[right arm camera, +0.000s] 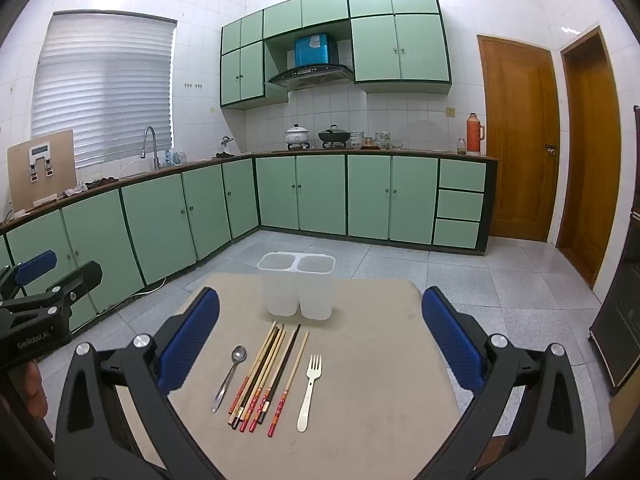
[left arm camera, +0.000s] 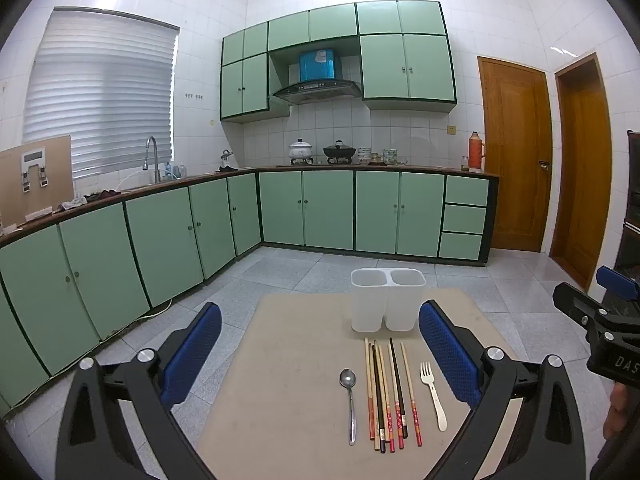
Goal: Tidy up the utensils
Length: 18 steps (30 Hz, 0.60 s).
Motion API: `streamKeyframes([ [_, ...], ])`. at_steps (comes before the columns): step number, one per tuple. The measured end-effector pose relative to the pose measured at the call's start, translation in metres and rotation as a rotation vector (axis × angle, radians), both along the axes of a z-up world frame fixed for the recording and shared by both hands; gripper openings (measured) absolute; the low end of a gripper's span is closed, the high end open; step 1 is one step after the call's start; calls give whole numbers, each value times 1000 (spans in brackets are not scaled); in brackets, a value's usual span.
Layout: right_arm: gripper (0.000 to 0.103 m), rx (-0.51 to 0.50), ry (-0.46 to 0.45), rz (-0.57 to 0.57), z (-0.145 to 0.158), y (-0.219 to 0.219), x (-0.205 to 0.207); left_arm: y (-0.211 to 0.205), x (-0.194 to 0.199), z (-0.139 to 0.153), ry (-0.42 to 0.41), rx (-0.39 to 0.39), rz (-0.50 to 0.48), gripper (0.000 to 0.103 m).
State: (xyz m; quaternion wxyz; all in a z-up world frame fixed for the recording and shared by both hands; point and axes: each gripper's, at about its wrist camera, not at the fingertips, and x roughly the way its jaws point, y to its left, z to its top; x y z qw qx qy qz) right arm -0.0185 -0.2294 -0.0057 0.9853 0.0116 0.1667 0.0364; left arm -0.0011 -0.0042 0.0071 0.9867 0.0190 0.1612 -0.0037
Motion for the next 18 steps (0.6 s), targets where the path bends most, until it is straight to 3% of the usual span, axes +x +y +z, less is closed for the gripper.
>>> streamKeyframes([
  [18, 98, 2, -2, 1, -1, 0, 0, 0, 0, -1, -1, -2, 0, 97],
])
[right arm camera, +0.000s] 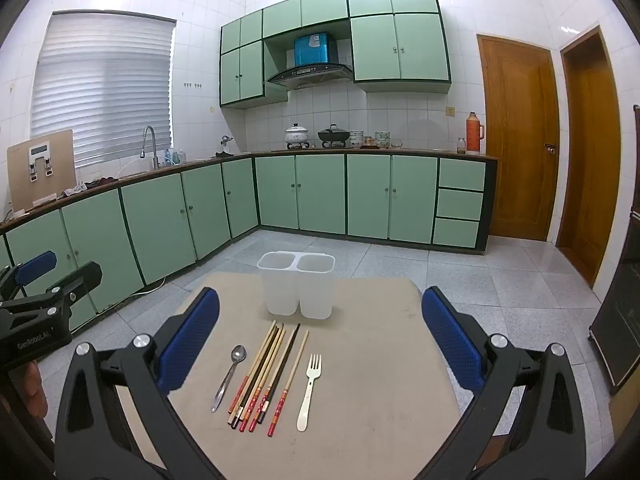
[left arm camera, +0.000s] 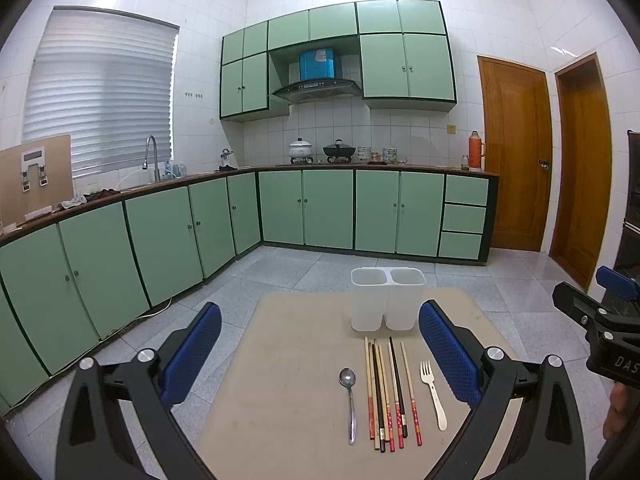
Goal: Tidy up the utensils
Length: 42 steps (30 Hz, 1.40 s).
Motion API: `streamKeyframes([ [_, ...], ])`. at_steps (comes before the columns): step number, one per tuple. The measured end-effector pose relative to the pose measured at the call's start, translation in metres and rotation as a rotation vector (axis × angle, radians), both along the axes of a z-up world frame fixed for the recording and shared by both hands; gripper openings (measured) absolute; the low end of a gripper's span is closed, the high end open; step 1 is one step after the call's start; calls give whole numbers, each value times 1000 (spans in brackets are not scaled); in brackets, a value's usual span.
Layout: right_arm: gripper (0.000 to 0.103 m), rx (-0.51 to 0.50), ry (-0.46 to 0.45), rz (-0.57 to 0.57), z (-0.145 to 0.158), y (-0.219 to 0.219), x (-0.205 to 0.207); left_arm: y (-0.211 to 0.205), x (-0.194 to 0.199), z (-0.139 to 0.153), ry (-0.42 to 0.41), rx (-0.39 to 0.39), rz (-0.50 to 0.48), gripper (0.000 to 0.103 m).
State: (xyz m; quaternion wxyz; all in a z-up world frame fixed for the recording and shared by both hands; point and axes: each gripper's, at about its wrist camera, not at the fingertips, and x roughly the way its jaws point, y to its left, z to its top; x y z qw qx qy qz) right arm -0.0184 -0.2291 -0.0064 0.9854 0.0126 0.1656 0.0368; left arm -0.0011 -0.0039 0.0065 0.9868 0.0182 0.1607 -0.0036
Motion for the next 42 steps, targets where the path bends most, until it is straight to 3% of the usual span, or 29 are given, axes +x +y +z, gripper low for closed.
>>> streamKeyframes([
  [22, 98, 1, 17, -3, -4, -3, 5, 1, 6, -6, 17, -2, -1, 97],
  [28, 98, 2, 62, -14, -22, -1, 18, 0, 23, -17, 56, 1, 1, 97],
  [34, 98, -5, 187, -51, -59, -4, 56, 3, 60, -48, 158, 25, 19, 97],
  [42, 98, -11, 378, -62, -119, -4, 117, 17, 127, -116, 379, 31, 53, 97],
])
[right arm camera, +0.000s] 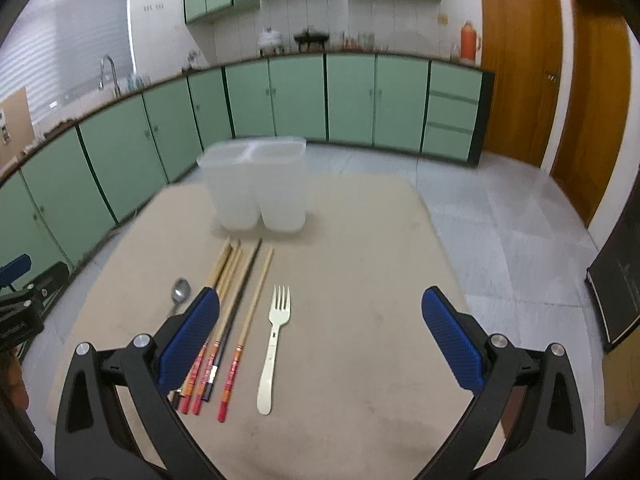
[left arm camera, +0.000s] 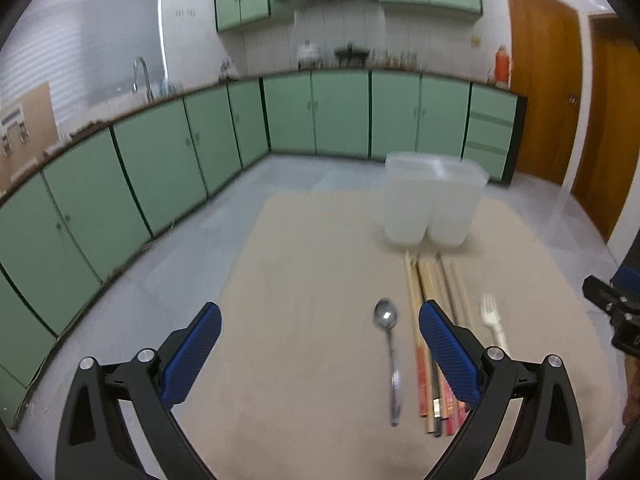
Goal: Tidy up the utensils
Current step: 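Lower the left tool onto the steel spoon while the right tool closes on the white fork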
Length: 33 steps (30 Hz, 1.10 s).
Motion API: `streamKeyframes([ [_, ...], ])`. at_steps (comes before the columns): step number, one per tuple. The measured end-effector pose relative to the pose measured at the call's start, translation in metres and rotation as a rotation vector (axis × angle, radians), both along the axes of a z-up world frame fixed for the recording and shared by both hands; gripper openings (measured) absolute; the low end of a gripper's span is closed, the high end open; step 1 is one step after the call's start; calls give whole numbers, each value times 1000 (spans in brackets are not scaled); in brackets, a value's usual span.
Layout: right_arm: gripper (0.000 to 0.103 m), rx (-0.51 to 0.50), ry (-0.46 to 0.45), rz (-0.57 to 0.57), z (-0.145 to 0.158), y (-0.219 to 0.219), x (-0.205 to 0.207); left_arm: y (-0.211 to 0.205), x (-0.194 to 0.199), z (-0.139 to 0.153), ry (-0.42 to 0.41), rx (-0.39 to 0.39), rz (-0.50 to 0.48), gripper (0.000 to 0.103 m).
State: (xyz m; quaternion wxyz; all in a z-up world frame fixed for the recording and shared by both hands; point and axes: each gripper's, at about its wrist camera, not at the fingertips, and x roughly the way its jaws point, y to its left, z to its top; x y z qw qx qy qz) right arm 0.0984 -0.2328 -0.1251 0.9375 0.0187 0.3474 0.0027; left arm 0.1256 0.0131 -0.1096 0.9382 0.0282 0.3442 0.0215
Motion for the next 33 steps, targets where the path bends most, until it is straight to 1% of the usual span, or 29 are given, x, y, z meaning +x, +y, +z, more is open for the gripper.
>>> streamKeyframes([
  [2, 98, -3, 38, 9, -13, 5, 17, 1, 14, -18, 50, 7, 4, 97],
  [5, 96, -2, 86, 26, -26, 14, 36, 0, 32, -40, 105, 17, 1, 97],
  [7, 92, -3, 113, 31, -34, 16, 46, 0, 43, -53, 135, 19, -4, 97],
  [9, 83, -6, 139, 38, -44, 19, 62, -5, 49, -59, 153, 15, -6, 97],
  [11, 80, -7, 172, 42, -57, 23, 73, -5, 55, -66, 171, 8, -5, 97],
  [13, 79, -2, 198, 39, -68, 24, 82, -5, 60, -71, 182, 2, -6, 97],
  [17, 72, -15, 242, 32, -84, 25, 94, -7, 70, -78, 199, -5, -11, 96],
  [22, 67, 16, 297, 3, -98, 21, 107, -10, 77, -83, 221, -14, -29, 96],
  [24, 63, 45, 323, -1, -102, 20, 112, -11, 81, -85, 234, -23, -34, 96],
  [26, 61, 85, 356, -7, -108, 19, 116, -13, 86, -87, 245, -35, -37, 96],
  [28, 60, 77, 356, -19, -109, 20, 118, -15, 92, -90, 254, -45, -39, 96],
  [32, 47, 41, 350, -26, -111, 25, 121, -21, 102, -97, 271, -40, -36, 96],
  [33, 41, 32, 347, -24, -111, 25, 121, -23, 104, -99, 276, -37, -37, 96],
])
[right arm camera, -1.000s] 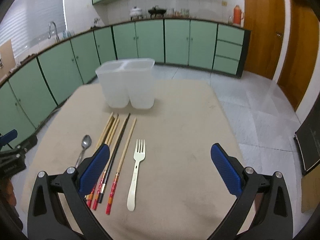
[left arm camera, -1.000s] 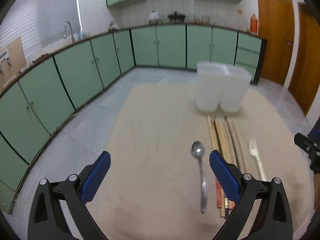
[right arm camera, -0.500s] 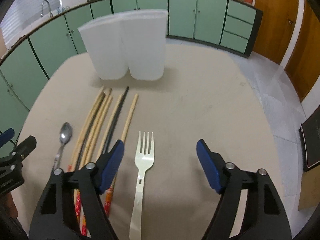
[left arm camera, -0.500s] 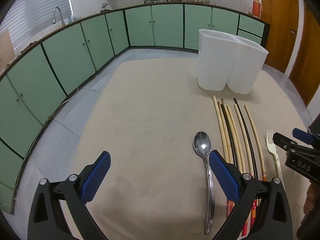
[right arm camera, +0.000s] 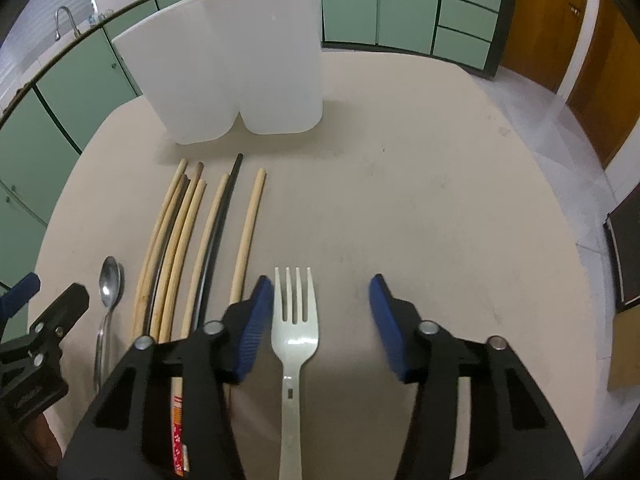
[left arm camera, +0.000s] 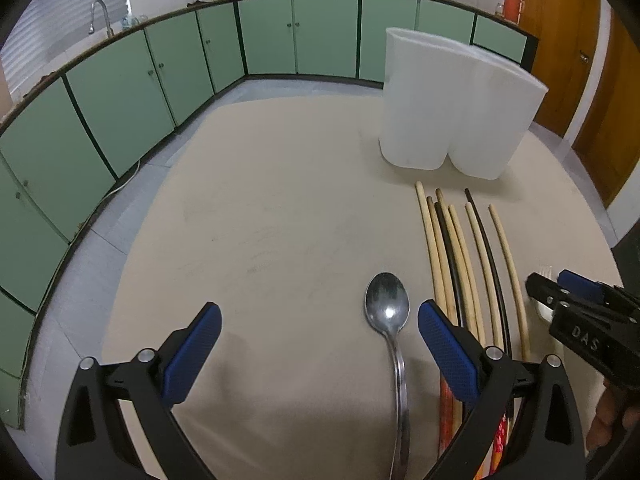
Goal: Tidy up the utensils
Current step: 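Lower the left tool onto the steel spoon while the right tool closes on the white fork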
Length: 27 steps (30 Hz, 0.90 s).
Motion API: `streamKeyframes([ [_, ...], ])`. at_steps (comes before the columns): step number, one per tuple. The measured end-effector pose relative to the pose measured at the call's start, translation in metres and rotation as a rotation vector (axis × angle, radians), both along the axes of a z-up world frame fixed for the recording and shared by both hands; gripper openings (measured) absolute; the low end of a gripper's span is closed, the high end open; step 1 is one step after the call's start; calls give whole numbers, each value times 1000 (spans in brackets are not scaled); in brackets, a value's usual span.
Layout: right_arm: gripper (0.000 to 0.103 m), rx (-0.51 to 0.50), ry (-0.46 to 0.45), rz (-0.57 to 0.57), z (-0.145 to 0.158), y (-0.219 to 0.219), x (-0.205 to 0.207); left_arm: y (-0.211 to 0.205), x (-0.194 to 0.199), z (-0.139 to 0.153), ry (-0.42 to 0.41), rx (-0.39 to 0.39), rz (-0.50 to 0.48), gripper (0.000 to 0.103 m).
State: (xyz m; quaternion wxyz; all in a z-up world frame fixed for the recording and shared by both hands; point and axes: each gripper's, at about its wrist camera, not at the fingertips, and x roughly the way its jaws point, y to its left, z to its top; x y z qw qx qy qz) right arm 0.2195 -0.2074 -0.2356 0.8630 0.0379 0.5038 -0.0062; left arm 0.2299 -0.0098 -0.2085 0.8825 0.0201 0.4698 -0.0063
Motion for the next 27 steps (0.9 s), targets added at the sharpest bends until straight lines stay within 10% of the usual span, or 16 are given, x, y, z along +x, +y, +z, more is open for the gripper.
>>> streamKeyframes([
  [3, 27, 15, 0, 10, 2, -1, -1, -6, 5, -5, 18, 6, -1, 96],
  [16, 26, 40, 18, 33, 5, -3, 1, -9, 17, -23, 74, -9, 38, 94],
  [24, 31, 53, 18, 56, 3, 0, 3, -17, 16, -18, 66, -56, -10, 55],
  [27, 54, 131, 19, 63, 4, -8, -1, -23, 14, -16, 58, -61, -32, 38],
])
